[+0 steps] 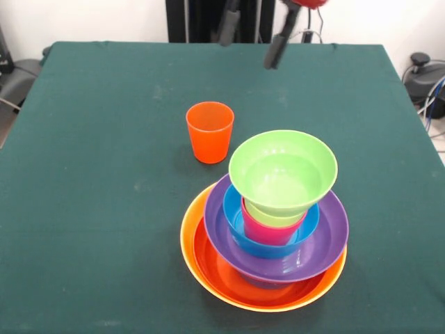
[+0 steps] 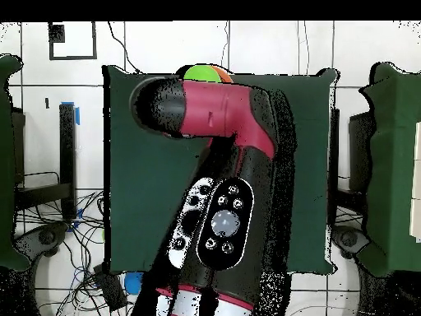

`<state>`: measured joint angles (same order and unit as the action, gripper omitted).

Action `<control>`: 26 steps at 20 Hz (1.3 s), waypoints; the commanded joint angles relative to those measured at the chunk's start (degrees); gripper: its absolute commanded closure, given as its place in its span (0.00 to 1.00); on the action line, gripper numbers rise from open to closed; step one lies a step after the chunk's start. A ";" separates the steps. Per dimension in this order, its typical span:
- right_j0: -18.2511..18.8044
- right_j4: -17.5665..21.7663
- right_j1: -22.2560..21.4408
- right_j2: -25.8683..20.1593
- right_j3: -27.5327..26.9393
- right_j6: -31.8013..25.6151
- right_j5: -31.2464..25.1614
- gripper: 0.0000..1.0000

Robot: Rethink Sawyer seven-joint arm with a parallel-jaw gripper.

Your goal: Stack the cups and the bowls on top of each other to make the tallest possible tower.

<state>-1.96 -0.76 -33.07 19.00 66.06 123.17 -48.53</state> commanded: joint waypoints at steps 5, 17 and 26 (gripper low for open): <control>6.18 4.46 0.22 -11.49 15.25 -8.25 12.04 0.00; 10.38 6.43 0.06 -15.94 19.94 -7.62 16.72 0.00; 13.15 7.98 -2.51 -17.59 25.49 -7.81 17.35 0.00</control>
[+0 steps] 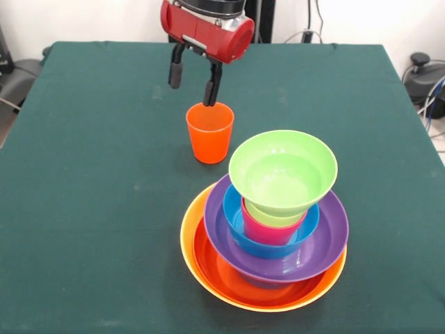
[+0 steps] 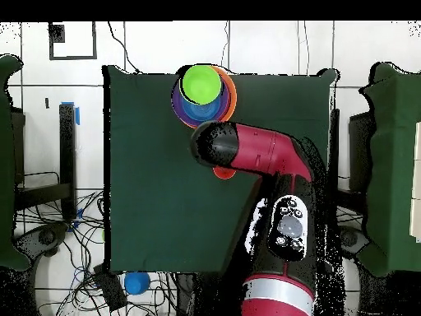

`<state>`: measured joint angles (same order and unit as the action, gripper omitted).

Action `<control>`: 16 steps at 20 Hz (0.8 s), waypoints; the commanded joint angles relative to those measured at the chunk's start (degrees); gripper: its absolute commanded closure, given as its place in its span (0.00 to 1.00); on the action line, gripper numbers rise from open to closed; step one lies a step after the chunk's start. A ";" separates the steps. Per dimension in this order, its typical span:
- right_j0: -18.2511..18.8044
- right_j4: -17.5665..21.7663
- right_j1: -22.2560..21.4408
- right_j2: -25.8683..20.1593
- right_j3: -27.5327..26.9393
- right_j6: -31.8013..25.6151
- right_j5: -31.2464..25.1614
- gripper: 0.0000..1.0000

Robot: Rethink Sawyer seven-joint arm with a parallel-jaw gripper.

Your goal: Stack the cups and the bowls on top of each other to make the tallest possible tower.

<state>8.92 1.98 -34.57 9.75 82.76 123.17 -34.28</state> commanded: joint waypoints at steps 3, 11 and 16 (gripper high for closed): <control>3.14 5.99 -1.35 -8.84 9.81 -7.66 3.33 0.00; 6.71 9.50 1.13 -11.05 11.55 -6.72 8.71 0.00; 8.90 11.47 2.84 -12.75 11.87 -5.91 11.97 0.00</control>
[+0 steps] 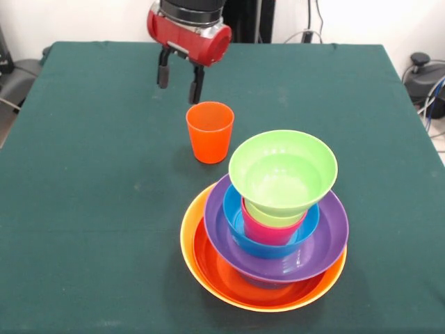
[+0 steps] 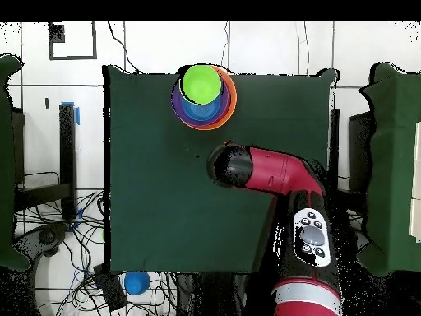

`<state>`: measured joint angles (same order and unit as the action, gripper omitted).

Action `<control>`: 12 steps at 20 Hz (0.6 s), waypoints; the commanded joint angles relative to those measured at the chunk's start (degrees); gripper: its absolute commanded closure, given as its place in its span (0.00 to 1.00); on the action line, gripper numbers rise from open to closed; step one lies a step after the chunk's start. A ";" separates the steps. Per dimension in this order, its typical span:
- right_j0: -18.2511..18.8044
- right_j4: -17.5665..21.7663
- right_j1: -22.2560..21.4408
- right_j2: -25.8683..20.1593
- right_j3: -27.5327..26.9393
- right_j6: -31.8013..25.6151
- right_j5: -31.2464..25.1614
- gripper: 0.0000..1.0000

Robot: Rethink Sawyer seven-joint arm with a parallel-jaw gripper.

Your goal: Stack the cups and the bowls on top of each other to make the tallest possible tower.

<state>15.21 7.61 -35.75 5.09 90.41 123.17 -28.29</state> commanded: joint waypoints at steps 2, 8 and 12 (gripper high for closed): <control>3.36 6.15 4.36 -9.01 4.70 -5.53 6.82 0.00; 4.13 6.84 4.31 -10.46 5.31 -4.16 6.64 0.00; 4.58 7.28 3.29 -10.80 6.24 -3.91 6.02 0.00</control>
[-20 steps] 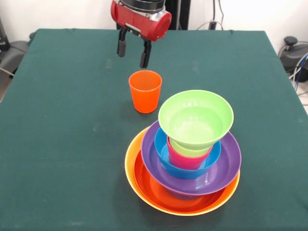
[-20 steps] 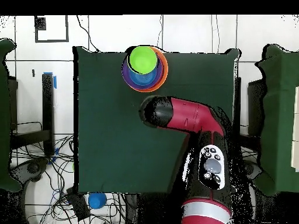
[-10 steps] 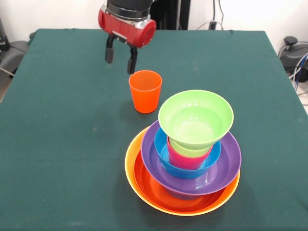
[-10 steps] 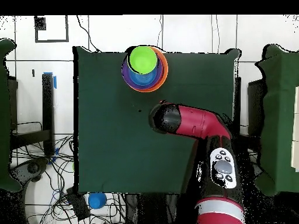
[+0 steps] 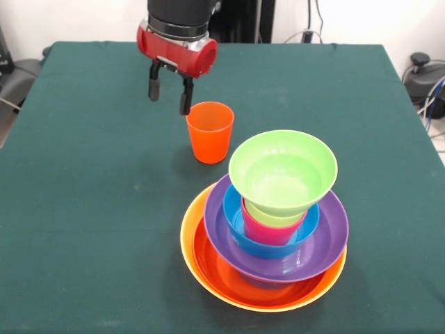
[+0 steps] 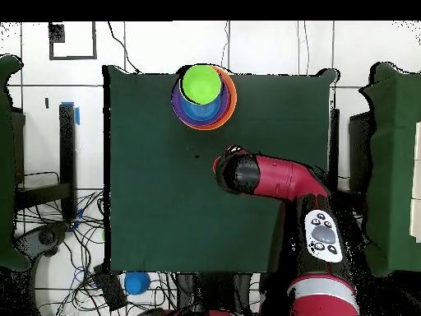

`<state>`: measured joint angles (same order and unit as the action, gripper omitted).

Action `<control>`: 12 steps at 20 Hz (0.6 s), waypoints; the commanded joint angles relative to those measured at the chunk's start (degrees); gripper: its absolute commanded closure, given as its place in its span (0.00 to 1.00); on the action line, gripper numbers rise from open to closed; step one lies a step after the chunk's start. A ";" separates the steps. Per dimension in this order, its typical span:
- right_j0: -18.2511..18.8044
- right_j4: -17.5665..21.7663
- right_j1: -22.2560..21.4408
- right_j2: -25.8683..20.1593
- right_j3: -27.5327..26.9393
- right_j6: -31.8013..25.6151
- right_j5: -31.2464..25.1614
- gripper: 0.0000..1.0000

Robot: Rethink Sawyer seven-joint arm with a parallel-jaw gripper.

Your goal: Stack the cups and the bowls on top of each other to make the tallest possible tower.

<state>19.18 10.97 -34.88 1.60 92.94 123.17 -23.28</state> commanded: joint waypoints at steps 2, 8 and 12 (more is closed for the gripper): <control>0.89 3.96 2.19 -7.64 3.89 -4.06 0.58 0.00; 0.61 3.63 1.25 -8.17 5.01 -3.45 -0.25 0.00; 0.14 3.80 2.48 -8.27 4.93 -2.52 0.62 0.00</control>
<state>19.44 10.99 -35.29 -1.10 95.28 123.17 -23.28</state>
